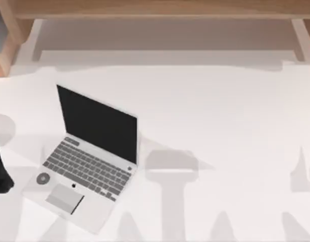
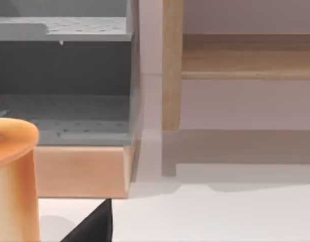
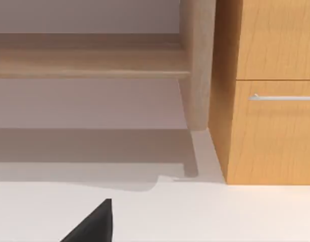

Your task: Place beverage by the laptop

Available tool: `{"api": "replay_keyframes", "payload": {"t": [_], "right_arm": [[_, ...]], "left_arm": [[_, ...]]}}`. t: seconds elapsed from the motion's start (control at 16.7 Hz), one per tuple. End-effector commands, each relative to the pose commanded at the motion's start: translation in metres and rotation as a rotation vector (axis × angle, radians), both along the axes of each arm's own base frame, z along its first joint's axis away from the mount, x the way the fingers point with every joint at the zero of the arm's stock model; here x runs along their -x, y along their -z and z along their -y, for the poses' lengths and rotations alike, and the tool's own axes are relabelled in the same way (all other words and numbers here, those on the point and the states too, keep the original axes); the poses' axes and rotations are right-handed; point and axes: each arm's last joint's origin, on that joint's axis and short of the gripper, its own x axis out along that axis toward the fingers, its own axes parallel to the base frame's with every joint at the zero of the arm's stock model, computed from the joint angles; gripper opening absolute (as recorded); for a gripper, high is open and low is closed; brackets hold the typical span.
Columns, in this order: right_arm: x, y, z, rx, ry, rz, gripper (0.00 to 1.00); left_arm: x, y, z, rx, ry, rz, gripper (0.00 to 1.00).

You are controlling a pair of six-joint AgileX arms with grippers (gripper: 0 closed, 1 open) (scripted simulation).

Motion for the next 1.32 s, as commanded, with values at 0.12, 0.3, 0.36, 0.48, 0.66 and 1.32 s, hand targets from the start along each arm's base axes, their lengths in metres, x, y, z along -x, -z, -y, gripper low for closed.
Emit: {"api": "replay_keyframes", "payload": {"t": [0.12, 0.3, 0.36, 0.48, 0.66, 1.32], "right_arm": [[0.000, 0.000, 0.000, 0.000, 0.000, 0.000, 1.00], [0.000, 0.000, 0.000, 0.000, 0.000, 0.000, 1.00], [0.000, 0.000, 0.000, 0.000, 0.000, 0.000, 1.00], [0.000, 0.000, 0.000, 0.000, 0.000, 0.000, 1.00], [0.000, 0.000, 0.000, 0.000, 0.000, 0.000, 1.00], [0.000, 0.000, 0.000, 0.000, 0.000, 0.000, 1.00]], "left_arm": [[0.000, 0.000, 0.000, 0.000, 0.000, 0.000, 1.00], [-0.003, -0.005, -0.004, -0.009, -0.006, 0.009, 1.00], [-0.006, -0.008, -0.006, -0.014, -0.010, 0.012, 1.00], [-0.013, -0.013, -0.012, -0.024, -0.017, 0.010, 1.00], [-0.029, -0.018, -0.027, -0.039, -0.029, -0.007, 1.00], [-0.083, 0.032, -0.130, -0.003, -0.005, -0.110, 1.00]]}}
